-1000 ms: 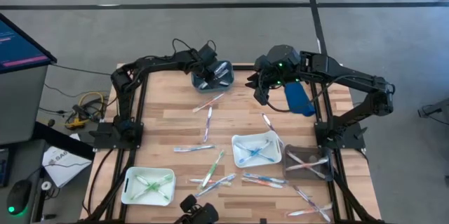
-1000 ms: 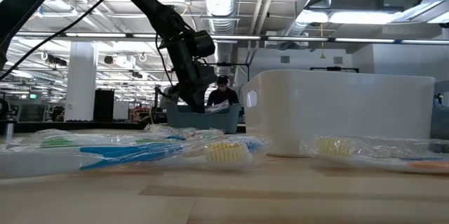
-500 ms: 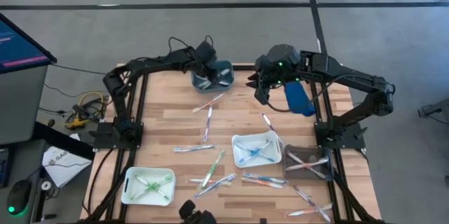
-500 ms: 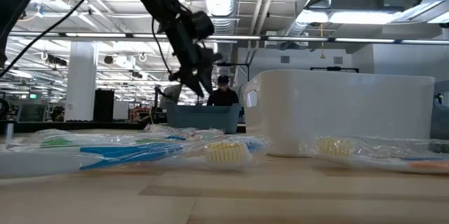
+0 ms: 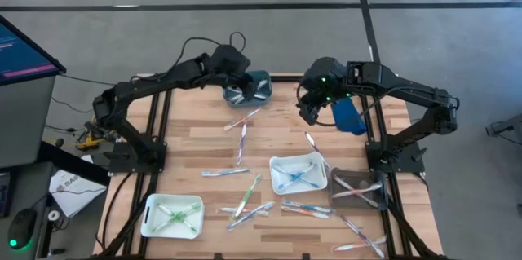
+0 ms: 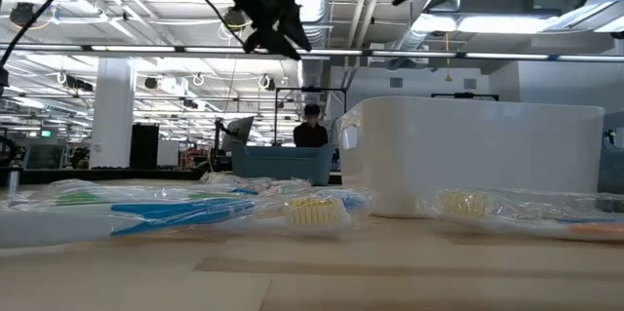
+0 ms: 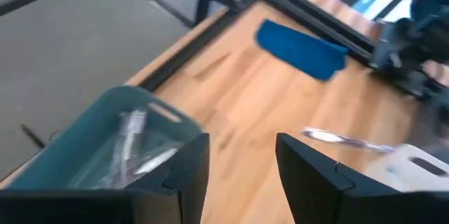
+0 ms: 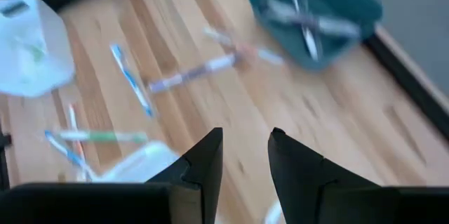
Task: Pick & Place Toothbrushes
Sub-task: Put the orange toothbrush into the black bin
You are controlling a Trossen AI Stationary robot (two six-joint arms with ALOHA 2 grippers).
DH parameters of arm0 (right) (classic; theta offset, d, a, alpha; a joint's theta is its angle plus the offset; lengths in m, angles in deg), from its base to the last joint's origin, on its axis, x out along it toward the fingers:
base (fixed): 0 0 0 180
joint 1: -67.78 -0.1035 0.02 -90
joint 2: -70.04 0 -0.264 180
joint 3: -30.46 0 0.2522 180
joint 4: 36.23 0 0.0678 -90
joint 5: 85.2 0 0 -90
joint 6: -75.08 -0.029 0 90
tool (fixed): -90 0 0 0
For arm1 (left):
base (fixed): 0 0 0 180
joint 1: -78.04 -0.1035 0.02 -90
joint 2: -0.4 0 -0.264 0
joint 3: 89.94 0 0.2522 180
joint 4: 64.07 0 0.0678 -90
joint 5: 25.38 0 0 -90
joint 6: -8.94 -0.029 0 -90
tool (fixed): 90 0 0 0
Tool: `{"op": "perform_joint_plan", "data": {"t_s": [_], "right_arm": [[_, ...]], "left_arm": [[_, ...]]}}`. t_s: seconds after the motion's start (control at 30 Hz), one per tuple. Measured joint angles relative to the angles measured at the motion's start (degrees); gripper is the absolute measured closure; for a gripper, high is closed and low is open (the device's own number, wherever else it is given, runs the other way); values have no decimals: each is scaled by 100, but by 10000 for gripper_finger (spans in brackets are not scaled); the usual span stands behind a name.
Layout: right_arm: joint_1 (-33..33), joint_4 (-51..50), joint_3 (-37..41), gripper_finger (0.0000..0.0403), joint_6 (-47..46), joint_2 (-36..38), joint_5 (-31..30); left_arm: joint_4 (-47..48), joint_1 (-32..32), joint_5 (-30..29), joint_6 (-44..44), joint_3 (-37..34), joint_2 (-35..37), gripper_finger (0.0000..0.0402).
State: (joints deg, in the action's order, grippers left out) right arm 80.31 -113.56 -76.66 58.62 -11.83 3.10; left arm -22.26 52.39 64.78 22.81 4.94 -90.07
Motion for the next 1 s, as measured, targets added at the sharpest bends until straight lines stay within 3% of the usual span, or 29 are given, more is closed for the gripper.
{"op": "perform_joint_plan", "data": {"t_s": [0.3,0.73,1.0], "right_arm": [[-30,-1339,0,294,-447,0,-2],[-694,-1351,0,294,-806,0,5],[-1773,-1209,2,294,-1710,0,16]], "left_arm": [[1,1022,-4,164,0,128,244],[-259,2041,-44,548,-551,97,243],[-390,2519,61,906,-815,154,243]]}}
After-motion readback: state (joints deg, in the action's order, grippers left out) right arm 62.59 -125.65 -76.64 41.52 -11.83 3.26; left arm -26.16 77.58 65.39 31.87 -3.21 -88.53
